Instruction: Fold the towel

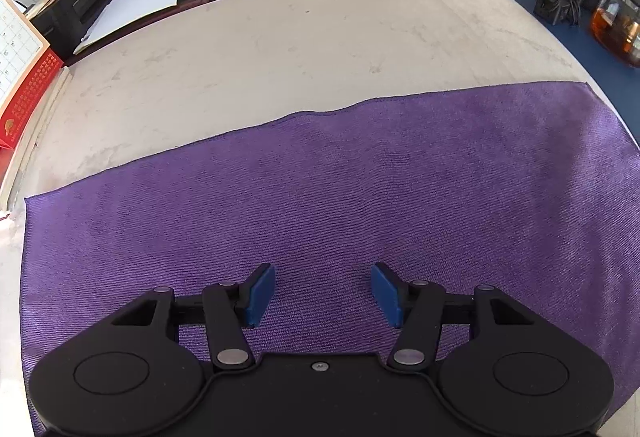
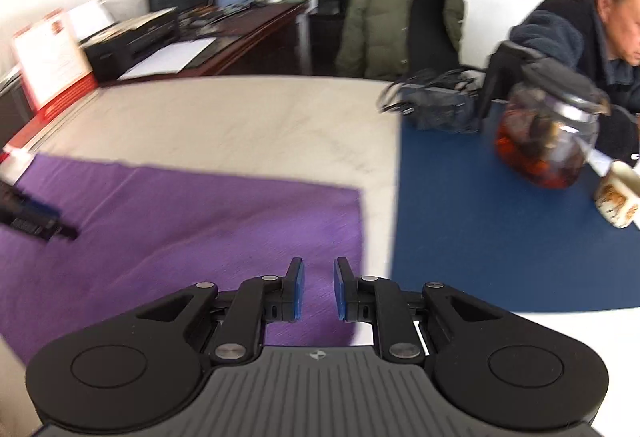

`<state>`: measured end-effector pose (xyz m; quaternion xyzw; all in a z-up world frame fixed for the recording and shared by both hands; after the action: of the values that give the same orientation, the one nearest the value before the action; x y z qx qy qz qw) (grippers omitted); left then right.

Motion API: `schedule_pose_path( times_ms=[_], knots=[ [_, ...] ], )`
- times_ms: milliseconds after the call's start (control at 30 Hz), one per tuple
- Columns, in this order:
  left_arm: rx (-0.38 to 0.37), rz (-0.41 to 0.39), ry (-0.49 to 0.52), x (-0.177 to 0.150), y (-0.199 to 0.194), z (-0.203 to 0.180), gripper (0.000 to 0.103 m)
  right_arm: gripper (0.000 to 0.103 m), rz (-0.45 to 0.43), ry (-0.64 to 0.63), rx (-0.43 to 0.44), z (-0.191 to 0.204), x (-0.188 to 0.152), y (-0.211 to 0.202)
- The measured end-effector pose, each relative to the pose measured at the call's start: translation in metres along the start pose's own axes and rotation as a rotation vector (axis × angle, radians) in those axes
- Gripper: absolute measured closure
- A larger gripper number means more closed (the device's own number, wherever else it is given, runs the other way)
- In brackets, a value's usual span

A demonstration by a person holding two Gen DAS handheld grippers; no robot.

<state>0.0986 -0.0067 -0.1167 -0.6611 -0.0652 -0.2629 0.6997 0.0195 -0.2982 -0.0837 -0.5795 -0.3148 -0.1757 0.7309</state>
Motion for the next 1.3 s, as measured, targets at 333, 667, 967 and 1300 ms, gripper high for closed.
schedule_pose_path(
  times_ms=[333, 667, 967, 1300],
  knots=[
    [-0.002, -0.006, 0.036, 0.001, 0.002, 0.0, 0.049, 0.085, 0.105, 0.047, -0.009, 0.025, -0.05, 0.001],
    [-0.012, -0.007, 0.033, 0.003, 0.003, 0.002, 0.047, 0.084, 0.123, 0.235, -0.252, -0.047, -0.093, -0.057],
    [-0.162, -0.078, 0.086, -0.002, -0.046, -0.028, 0.058, 0.077, -0.007, 0.149, -0.108, -0.023, -0.026, -0.046],
    [-0.274, 0.014, 0.205, -0.037, -0.031, -0.099, 0.058, 0.077, -0.02, -0.022, -0.012, -0.013, 0.05, 0.063]
  ],
)
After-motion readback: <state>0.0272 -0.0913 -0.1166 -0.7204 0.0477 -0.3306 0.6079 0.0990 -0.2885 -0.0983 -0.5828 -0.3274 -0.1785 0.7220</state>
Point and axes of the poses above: each gripper's, at about its wrist camera, not at the fingertips, and y roughly the way its jaws point, z to its left, x to its top, the point moved 4 cm from there along y, roughly the way its jaws point, and after that the axes turned 3 degrees about y, right-handed, at the moved point
